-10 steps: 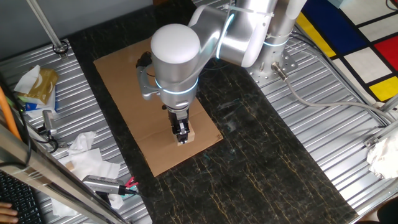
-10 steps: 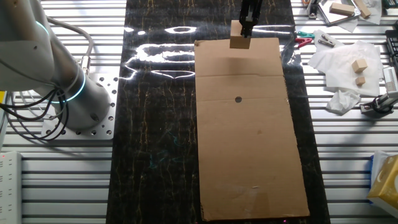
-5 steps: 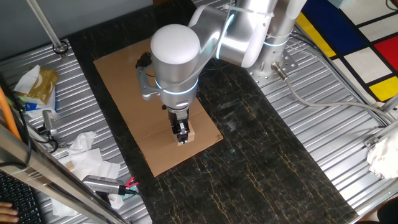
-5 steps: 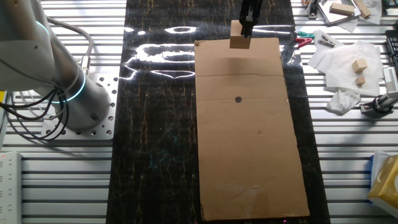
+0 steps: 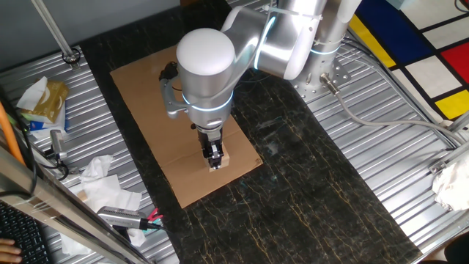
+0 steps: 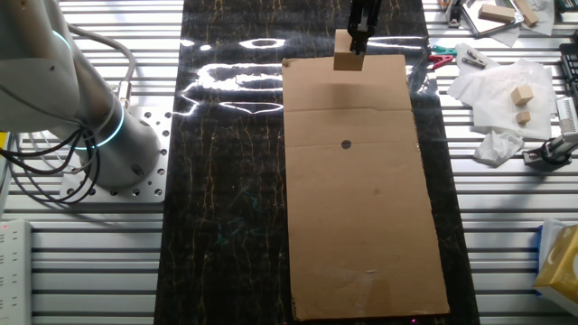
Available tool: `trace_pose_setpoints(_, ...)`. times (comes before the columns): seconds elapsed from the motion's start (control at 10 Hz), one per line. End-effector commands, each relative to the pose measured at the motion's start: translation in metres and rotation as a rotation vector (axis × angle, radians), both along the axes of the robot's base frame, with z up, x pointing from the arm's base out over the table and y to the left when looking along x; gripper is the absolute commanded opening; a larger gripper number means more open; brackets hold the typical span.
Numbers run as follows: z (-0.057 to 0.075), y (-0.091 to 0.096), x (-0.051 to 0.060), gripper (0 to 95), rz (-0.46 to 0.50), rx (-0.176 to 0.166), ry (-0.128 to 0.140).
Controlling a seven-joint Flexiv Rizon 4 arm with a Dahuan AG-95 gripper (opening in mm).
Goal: Grab the block and place it at the designated location
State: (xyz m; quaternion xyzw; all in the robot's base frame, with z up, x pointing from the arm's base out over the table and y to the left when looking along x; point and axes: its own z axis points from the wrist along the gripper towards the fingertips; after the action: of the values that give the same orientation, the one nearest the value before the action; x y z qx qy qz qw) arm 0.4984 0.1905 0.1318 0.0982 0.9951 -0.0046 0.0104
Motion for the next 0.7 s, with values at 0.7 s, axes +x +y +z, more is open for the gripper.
trace_pose_setpoints(0.7, 0.004, -0.039, -0.006, 0.0, 0.005, -0.026, -0.002)
